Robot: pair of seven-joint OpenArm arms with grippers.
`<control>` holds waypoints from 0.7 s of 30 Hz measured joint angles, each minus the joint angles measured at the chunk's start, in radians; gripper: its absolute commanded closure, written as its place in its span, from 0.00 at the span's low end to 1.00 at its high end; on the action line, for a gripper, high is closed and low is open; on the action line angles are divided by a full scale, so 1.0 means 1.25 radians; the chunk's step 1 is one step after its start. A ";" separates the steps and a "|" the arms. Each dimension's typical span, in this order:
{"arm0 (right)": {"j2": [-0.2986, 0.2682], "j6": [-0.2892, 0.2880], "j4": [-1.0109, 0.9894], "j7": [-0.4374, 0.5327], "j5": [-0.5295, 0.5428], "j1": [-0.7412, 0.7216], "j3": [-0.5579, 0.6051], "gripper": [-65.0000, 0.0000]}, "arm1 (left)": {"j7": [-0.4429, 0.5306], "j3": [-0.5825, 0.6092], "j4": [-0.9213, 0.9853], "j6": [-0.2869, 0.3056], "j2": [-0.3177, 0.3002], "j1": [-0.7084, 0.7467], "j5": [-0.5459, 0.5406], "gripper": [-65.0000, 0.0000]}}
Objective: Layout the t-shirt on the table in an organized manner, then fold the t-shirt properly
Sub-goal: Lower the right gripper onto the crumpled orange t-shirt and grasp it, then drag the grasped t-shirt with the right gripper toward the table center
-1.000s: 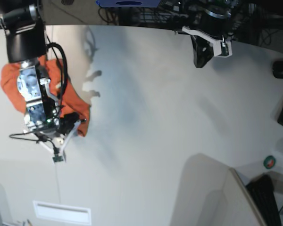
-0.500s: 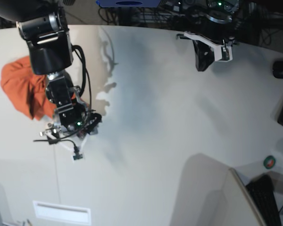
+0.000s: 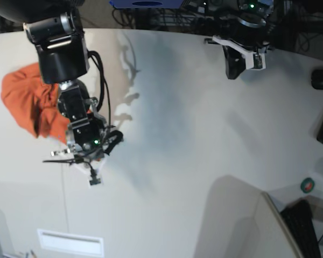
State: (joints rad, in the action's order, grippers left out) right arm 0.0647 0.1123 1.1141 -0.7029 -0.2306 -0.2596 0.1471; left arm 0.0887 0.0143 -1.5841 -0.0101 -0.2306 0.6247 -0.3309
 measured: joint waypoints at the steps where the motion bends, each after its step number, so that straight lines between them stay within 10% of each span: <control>1: 0.010 0.000 0.022 -0.006 0.002 0.002 0.003 1.00 | 0.002 0.000 0.012 0.000 -0.002 -0.012 0.002 0.94; 21: 0.028 0.000 0.267 -0.083 0.004 -0.156 0.422 1.00 | -0.002 0.168 0.157 -0.004 -0.017 -0.231 0.000 0.94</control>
State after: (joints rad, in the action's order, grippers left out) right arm 0.1001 0.1120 1.4483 -0.8070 -0.2253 -0.4545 0.6743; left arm 0.0860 0.2241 -1.3884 -0.0151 -0.2520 0.3355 -0.3305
